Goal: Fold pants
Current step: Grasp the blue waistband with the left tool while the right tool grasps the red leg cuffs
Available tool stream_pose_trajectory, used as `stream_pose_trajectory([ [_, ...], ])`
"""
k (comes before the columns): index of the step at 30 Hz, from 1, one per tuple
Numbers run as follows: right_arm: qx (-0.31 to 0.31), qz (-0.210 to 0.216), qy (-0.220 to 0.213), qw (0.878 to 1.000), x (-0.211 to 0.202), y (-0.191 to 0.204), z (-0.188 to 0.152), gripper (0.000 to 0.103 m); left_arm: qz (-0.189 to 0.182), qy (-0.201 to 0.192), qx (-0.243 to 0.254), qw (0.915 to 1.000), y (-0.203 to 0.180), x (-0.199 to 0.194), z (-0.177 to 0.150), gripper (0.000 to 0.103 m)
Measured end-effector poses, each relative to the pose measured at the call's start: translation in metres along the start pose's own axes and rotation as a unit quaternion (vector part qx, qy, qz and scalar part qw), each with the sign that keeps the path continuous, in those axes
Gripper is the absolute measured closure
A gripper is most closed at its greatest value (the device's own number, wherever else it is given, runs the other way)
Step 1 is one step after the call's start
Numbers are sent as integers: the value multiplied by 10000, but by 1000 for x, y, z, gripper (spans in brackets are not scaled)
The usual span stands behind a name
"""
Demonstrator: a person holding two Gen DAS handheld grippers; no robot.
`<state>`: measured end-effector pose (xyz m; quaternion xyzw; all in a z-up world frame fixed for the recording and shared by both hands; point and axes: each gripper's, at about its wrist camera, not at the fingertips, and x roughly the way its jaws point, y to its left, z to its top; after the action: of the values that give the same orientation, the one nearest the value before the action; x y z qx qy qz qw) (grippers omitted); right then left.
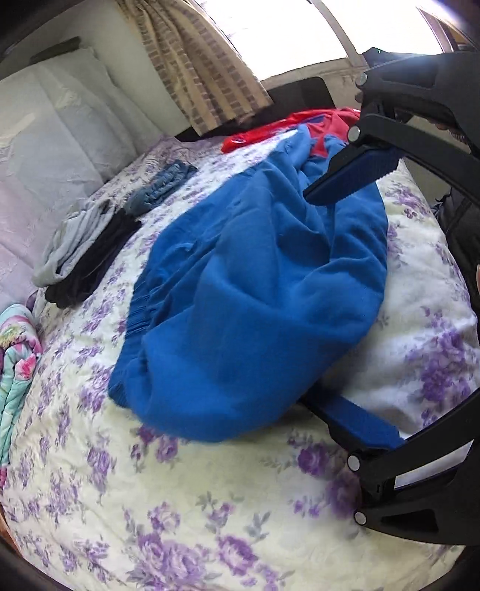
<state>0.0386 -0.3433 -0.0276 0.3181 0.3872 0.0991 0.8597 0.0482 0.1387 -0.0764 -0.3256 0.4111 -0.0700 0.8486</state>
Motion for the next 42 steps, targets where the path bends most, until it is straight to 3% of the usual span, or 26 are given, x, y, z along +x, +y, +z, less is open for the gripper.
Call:
stream_pose_trajectory([
  [4, 418, 112, 51, 9991, 3, -16, 5, 4, 165, 15, -215, 9996, 6, 4, 12, 5],
  [7, 956, 209, 125, 9951, 4, -36, 9, 4, 258, 32, -110, 9996, -7, 17, 27, 5],
  [12, 2153, 930, 81, 9721, 2, -77, 13, 4, -117, 73, 126, 9998, -29, 47, 53, 5],
  [14, 2495, 1153, -25, 9615, 2, -90, 16, 4, -159, 86, 74, 9998, -30, 53, 58, 21],
  [15, 2596, 1213, -95, 9580, 1, -94, 18, 4, -203, 130, 3, 9997, -29, 56, 59, 38],
  [16, 2693, 1280, -229, 9542, -2, -98, 19, 4, -289, 152, -90, 9994, -26, 56, 60, 46],
  [21, 2668, 1121, -887, 9531, -3, -112, 48, 4, -560, 46, -212, 9982, -20, 49, 68, 72],
  [25, 2677, 893, -1014, 9540, 11, -118, 70, 3, -774, -298, -217, 9963, -17, 32, 77, 80],
  [28, 1887, 776, -1110, 9727, 13, -101, 85, 5, -883, -591, -204, 9941, -20, 16, 87, 82],
  [29, 1581, 790, -1137, 9777, 15, -93, 90, 11, -907, -701, -213, 9932, -20, 11, 90, 83],
  [31, 1265, 874, -1033, 9827, 23, -84, 98, 53, -819, -995, -223, 9914, -20, -4, 94, 84],
  [33, 1247, 1007, -834, 9835, 35, -80, 104, 71, -662, -1359, -229, 9882, -16, -27, 97, 85],
  [36, 839, 1154, -534, 9883, 60, -47, 112, 76, -582, -1708, -271, 9832, -3, -60, 102, 86],
  [38, 625, 1416, -268, 9876, 81, -17, 116, 76, -246, -2069, -290, 9776, 6, -90, 104, 86],
  [42, -63, 1898, 286, 9814, 125, 48, 123, 76, 169, -2737, -503, 9603, 36, -155, 95, 86],
])
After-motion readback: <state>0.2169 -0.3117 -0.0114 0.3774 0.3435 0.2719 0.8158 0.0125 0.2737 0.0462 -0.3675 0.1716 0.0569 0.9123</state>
